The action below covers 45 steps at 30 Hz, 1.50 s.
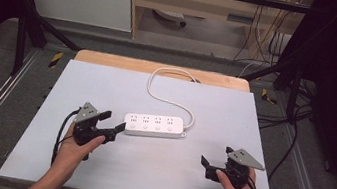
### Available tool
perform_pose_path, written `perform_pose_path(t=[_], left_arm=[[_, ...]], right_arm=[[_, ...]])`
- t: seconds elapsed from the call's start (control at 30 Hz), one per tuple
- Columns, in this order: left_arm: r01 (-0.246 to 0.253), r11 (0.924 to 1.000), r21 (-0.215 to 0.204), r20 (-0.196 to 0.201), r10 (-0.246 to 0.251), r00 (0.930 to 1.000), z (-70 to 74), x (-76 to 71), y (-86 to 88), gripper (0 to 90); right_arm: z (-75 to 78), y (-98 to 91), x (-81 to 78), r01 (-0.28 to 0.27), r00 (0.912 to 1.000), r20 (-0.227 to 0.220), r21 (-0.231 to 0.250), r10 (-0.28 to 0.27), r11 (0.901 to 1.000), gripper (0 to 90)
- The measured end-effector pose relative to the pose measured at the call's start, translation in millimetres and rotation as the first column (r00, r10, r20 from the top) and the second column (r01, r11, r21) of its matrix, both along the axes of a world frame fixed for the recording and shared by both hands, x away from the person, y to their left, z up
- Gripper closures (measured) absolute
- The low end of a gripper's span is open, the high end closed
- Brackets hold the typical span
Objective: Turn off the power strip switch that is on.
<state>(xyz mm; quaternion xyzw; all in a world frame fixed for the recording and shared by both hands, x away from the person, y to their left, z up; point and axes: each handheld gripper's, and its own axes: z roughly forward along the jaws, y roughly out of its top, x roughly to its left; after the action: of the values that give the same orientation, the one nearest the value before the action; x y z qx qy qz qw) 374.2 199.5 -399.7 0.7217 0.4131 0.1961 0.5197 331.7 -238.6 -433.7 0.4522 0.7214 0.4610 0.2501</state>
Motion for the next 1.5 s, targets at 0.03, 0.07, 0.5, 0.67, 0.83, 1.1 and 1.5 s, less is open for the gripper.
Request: perform_pose_path(t=[0.03,0.07,0.5,0.67,0.83,1.1,1.5], left_arm=[[0.006,1.0,0.001,-0.005,-0.006,1.0,-0.8,5.4,-5.8,26.7],[0.009,1.0,0.003,-0.006,-0.009,0.9999,-1.1,7.7,-8.6,27.6],[0.064,0.9975,0.031,-0.016,-0.064,0.9978,-5.2,24.2,-53.7,45.3],[0.083,0.9957,0.042,-0.035,-0.082,0.996,-8.1,28.0,-64.8,54.5],[0.093,0.9948,0.04,-0.038,-0.092,0.995,-10.1,32.2,-73.4,65.2],[0.103,0.9946,-0.004,-0.058,-0.103,0.9929,-15.5,39.4,-80.6,78.9],[0.118,0.993,-0.007,-0.096,-0.118,0.9884,-22.4,45.3,-86.2,90.0]], right_arm=[[-0.3,-0.1,-0.4,0.005,1.0,-0.003,0.004,-0.005,1.0,2.3],[-0.8,-0.1,-0.7,0.006,1.0,-0.004,0.005,-0.006,1.0,2.4],[-0.5,-2.0,-1.6,0.012,0.9999,-0.001,0.004,-0.012,0.9999,2.4],[-0.6,-1.0,-0.8,0.007,1.0,-0.003,0.001,-0.007,1.0,2.5],[0.0,-3.5,-1.1,0.009,1.0,0.001,0.0,-0.009,1.0,2.5],[-0.3,-4.5,-0.3,0.016,0.9999,-0.006,0.009,-0.015,0.9998,2.4],[-0.1,-7.1,0.1,0.018,0.9998,-0.007,0.007,-0.018,0.9998,2.5]])
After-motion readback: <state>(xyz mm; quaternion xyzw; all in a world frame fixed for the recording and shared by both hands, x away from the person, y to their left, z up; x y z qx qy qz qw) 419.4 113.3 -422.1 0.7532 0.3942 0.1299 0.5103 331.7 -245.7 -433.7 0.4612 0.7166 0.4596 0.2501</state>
